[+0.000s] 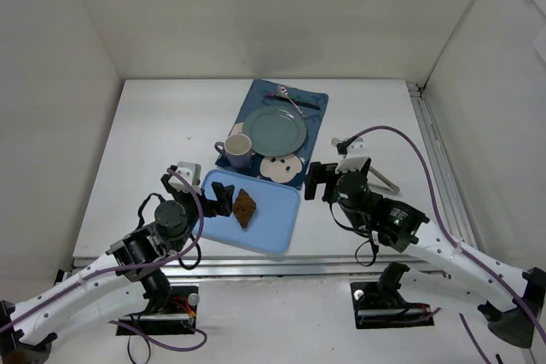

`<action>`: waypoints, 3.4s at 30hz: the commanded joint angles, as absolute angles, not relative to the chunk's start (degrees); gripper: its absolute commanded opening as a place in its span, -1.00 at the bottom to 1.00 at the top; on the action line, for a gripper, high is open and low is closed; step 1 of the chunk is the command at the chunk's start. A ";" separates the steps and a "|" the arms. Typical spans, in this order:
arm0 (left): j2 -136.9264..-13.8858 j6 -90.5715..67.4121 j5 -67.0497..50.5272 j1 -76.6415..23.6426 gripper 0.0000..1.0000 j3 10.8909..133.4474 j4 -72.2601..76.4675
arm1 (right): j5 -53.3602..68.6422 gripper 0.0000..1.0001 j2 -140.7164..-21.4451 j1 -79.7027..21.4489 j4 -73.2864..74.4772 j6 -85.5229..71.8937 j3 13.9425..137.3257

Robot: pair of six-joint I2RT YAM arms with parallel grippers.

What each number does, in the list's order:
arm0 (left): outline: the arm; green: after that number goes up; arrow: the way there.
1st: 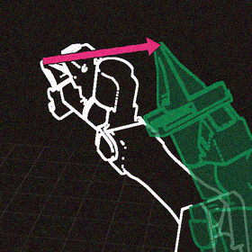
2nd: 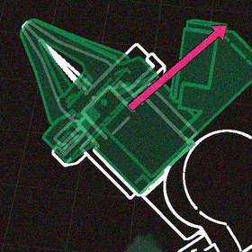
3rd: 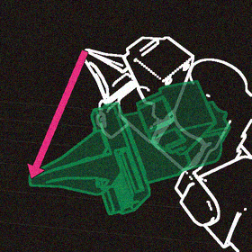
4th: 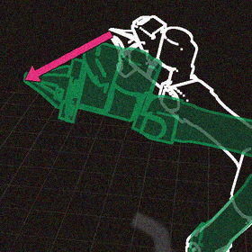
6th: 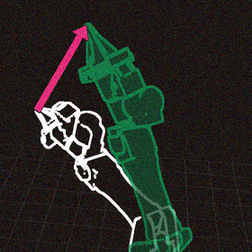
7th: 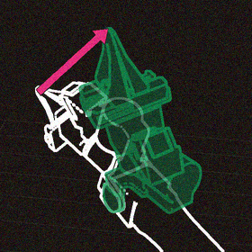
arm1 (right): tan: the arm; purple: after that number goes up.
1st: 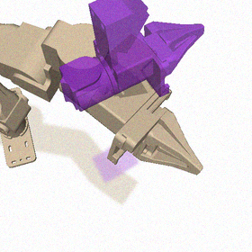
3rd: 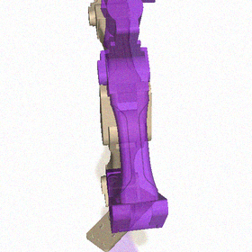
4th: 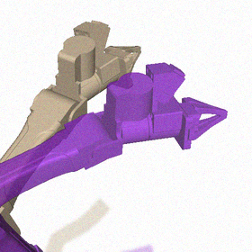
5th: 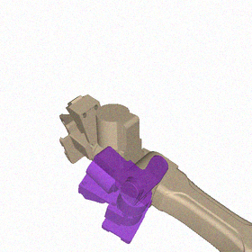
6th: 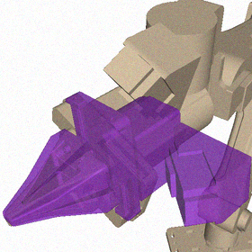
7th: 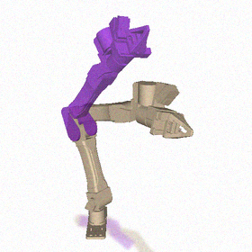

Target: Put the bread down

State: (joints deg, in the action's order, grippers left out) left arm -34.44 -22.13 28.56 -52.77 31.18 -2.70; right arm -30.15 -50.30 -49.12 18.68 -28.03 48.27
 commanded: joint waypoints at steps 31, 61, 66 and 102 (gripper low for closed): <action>-30.50 -24.43 22.59 -52.73 0.98 35.16 -3.43 | 13.67 0.95 -86.40 9.39 17.05 41.65 69.62; -34.54 -24.08 17.58 -52.73 0.98 37.18 -3.69 | 35.59 0.95 -92.37 12.75 29.53 56.51 64.07; -34.37 -24.08 17.49 -52.73 0.98 37.27 -3.78 | 34.28 0.95 -94.21 12.13 29.44 57.30 64.95; -33.31 -23.82 16.70 -52.73 0.98 37.26 -3.78 | 25.23 0.95 -106.17 9.05 31.90 55.99 71.89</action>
State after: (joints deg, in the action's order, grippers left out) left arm -33.12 -24.21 17.50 -52.77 34.09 -6.28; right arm 26.81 -106.56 9.39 30.89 56.34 70.02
